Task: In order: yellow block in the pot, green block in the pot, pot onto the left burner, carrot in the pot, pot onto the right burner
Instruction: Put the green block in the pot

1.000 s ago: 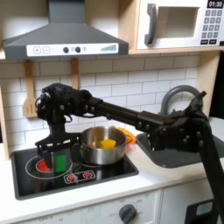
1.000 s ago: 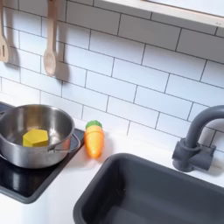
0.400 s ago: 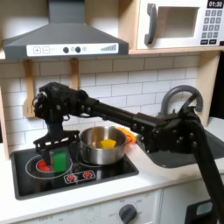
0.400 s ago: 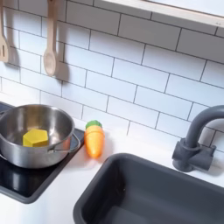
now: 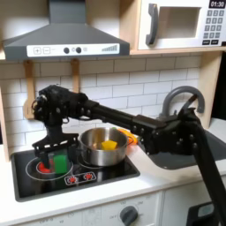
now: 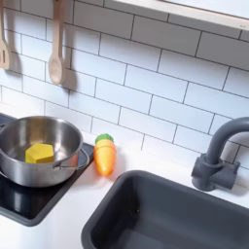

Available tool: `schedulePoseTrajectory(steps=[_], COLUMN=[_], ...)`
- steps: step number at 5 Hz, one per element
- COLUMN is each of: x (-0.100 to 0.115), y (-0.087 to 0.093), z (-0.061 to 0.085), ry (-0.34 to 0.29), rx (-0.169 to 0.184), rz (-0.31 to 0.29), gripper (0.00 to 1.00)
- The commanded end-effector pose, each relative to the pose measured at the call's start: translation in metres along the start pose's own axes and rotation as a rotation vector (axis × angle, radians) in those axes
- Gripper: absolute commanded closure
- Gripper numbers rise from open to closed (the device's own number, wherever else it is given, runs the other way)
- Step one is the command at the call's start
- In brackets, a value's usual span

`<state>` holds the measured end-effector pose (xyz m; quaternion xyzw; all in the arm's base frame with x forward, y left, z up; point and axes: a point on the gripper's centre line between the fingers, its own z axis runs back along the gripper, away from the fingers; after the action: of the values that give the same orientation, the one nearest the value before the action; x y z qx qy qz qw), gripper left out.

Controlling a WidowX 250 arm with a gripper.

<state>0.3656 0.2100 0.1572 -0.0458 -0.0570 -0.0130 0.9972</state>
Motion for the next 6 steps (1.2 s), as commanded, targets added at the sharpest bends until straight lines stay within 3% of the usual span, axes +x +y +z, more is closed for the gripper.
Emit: schedulePoseTrajectory(steps=[1, 3, 4, 5, 6], x=[0.000, -0.005, -0.005, -0.004, -0.008], y=[0.000, 0.001, -0.003, -0.005, 0.002], z=[0.000, -0.013, -0.010, -0.008, -0.007], ry=[-0.022, -0.013, -0.020, -0.029, -0.031], rx=[0.003, -0.006, -0.016, -0.031, -0.033], rz=[-0.004, -0.025, -0.017, -0.004, 0.012], gripper=[0.00, 0.00, 0.54, 1.00, 1.00])
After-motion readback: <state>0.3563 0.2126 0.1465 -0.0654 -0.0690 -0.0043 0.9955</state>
